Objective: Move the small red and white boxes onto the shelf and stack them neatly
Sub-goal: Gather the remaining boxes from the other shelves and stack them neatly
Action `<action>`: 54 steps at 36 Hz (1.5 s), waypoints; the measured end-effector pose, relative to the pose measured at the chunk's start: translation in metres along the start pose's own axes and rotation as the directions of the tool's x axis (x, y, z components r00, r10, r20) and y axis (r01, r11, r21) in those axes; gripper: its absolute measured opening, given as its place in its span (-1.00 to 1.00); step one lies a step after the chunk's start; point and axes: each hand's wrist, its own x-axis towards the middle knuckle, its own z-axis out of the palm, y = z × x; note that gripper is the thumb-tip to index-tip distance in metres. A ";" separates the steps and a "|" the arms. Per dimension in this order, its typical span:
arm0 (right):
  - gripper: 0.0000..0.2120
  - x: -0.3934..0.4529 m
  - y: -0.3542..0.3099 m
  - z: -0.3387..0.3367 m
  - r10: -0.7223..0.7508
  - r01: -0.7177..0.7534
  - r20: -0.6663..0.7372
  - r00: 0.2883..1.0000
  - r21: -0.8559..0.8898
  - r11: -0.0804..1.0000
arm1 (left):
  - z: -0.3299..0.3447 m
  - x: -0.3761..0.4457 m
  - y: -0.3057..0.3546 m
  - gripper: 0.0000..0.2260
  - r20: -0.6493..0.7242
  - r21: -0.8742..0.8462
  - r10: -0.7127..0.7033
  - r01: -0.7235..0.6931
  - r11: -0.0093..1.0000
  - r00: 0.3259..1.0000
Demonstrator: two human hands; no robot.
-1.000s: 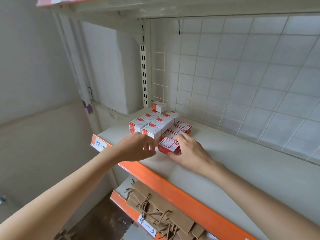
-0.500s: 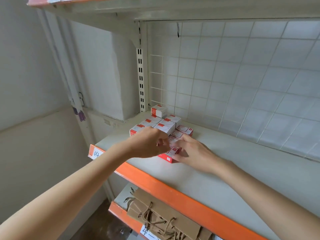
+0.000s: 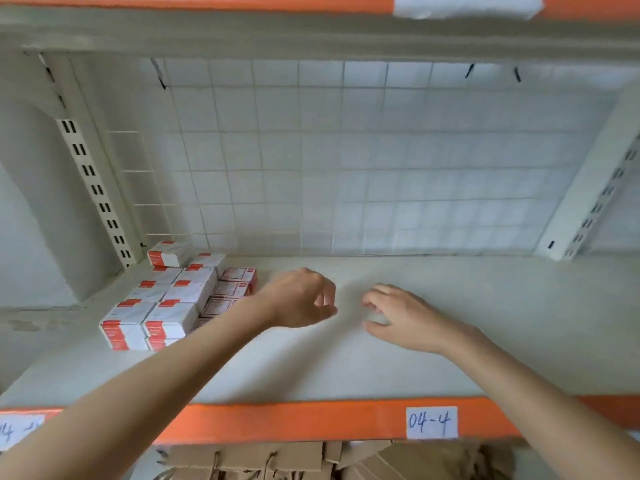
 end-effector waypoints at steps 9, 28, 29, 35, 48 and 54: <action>-0.65 -0.117 0.075 -0.037 0.190 -0.189 -0.042 0.981 0.036 0.981 | 0.029 0.046 0.122 -0.82 0.009 0.012 0.159 -0.159 0.987 0.987; -0.72 -0.402 0.243 -0.096 0.548 -0.531 -0.237 0.802 0.137 0.836 | 0.114 0.136 0.442 -0.86 0.025 -0.116 0.476 -0.470 0.875 0.879; -0.72 -0.411 0.250 -0.097 0.562 -0.542 -0.250 0.789 0.148 0.827 | 0.117 0.142 0.453 -0.86 0.032 -0.110 0.480 -0.474 0.874 0.877; -0.70 -0.447 0.289 -0.087 0.613 -0.572 -0.253 0.748 0.222 0.790 | 0.132 0.179 0.504 -0.91 0.032 -0.131 0.524 -0.516 0.847 0.851; -0.69 -0.477 0.444 -0.137 0.679 -0.661 -0.204 0.705 0.156 0.734 | 0.165 0.323 0.602 -0.87 -0.047 -0.289 0.487 -0.479 0.829 0.872; -0.65 -0.470 0.519 -0.178 0.702 -0.698 -0.208 0.681 0.105 0.708 | 0.171 0.383 0.623 -0.89 -0.077 -0.326 0.413 -0.414 0.850 0.908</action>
